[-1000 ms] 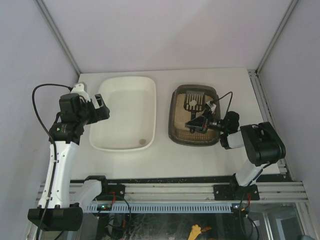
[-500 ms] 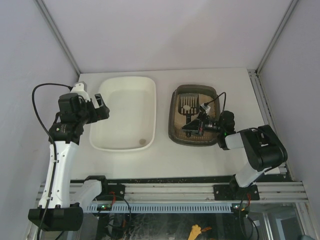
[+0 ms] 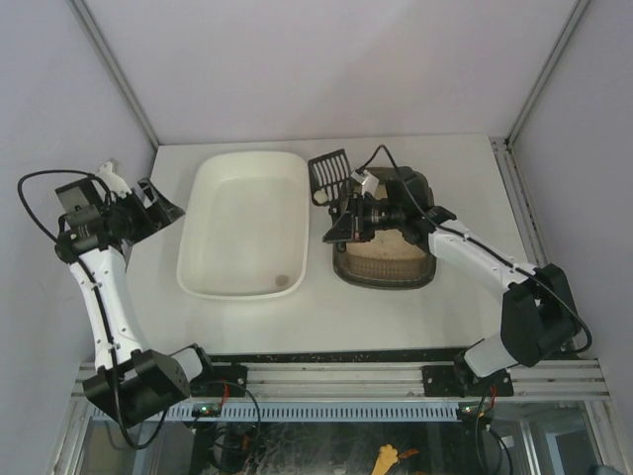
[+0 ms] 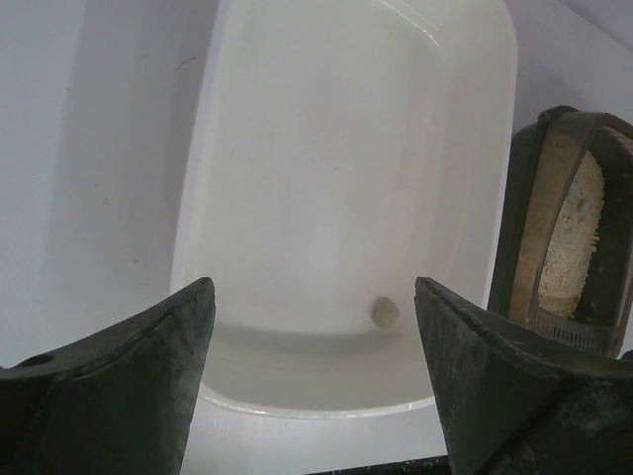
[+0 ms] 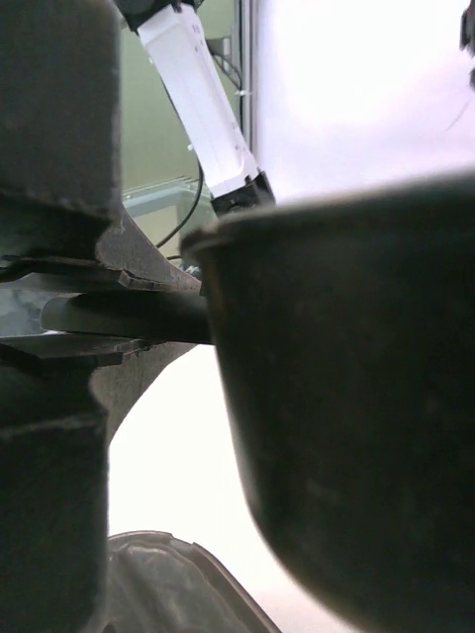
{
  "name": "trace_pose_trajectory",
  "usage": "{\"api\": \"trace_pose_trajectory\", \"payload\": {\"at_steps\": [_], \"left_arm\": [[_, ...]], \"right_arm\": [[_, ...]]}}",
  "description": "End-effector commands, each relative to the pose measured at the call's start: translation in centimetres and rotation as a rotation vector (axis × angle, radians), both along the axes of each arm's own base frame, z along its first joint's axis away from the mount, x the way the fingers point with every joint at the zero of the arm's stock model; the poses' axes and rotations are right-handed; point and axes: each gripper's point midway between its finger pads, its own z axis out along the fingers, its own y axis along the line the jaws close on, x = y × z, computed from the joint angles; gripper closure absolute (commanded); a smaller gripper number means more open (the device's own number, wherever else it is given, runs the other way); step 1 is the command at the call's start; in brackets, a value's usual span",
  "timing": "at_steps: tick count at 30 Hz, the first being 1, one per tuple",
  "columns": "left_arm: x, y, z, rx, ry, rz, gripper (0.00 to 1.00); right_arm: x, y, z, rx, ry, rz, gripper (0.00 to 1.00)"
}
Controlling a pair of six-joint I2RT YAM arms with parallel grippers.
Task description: Clean the litter box
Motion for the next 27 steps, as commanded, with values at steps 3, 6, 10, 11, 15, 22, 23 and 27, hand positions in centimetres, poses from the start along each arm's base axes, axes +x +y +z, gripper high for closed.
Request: {"api": "trace_pose_trajectory", "payload": {"at_steps": [3, 6, 10, 11, 15, 22, 23, 27], "left_arm": [[-0.6, 1.5, 4.0, 0.060, -0.085, 0.109, 0.11], [-1.3, 3.2, 4.6, 0.098, -0.083, 0.235, 0.08], [-2.1, 4.1, 5.3, 0.142, -0.100, 0.306, 0.06], [-2.2, 4.1, 5.4, 0.146, -0.100, 0.307, 0.06], [-2.4, 4.3, 4.9, 0.148, -0.078, 0.316, 0.06], [-2.4, 4.6, 3.8, 0.139, -0.037, 0.337, 0.07], [-2.5, 4.7, 3.7, 0.143, -0.038, 0.341, 0.06], [-2.6, 4.5, 3.6, 0.142, -0.057, 0.333, 0.06]], "right_arm": [[-1.2, 2.0, -4.3, -0.241, 0.071, 0.041, 1.00], [-0.4, 4.2, -4.8, -0.362, 0.005, 0.025, 1.00], [0.7, 6.8, -5.0, -0.513, -0.118, -0.024, 1.00], [1.0, 7.1, -5.2, -0.567, -0.155, -0.045, 1.00], [1.9, 7.9, -6.0, -0.844, -0.357, -0.115, 1.00], [2.3, 8.4, -6.3, -1.178, -0.638, -0.200, 1.00], [2.2, 8.4, -6.2, -1.190, -0.657, -0.208, 1.00], [2.5, 8.2, -5.5, -1.208, -0.694, -0.244, 1.00]]}}
